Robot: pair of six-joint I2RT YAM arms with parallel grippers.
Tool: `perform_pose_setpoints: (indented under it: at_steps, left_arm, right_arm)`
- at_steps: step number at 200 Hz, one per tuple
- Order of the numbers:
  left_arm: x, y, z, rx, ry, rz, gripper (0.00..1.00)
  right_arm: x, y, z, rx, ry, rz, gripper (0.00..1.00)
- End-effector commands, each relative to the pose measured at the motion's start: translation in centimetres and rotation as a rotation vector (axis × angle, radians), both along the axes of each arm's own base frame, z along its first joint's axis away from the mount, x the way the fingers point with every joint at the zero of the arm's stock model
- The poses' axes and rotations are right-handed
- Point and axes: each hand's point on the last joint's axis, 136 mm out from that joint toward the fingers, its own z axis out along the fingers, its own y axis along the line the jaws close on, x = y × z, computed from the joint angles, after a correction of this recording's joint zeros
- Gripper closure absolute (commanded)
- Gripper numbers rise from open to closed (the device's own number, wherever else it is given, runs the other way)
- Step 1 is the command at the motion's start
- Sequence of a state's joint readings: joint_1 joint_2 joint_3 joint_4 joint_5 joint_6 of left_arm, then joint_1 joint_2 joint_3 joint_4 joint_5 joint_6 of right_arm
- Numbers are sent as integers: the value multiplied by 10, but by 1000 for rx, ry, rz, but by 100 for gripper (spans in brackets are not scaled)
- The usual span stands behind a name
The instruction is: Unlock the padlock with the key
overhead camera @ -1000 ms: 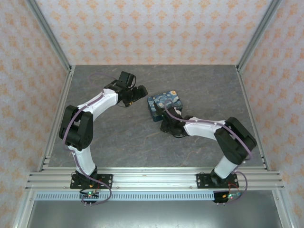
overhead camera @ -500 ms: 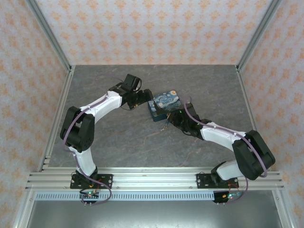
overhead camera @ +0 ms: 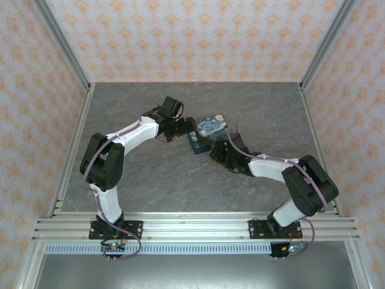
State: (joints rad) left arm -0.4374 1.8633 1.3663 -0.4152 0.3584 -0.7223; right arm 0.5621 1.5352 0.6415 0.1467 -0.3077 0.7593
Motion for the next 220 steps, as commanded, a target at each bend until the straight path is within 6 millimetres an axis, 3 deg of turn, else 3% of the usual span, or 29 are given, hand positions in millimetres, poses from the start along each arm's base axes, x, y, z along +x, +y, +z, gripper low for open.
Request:
perform_pose_setpoints:
  at_steps: [1, 86, 220]
  left_arm:
    - [2, -3, 1, 26, -4, -23, 13]
    - [1, -6, -2, 33, -1, -39, 13]
    - [-15, -2, -20, 205, -1, -86, 13]
  right_arm:
    - [8, 10, 5, -4, -16, 12, 56]
    - [12, 6, -12, -65, 14, -16, 65]
    - [11, 3, -10, -74, 9, -17, 82]
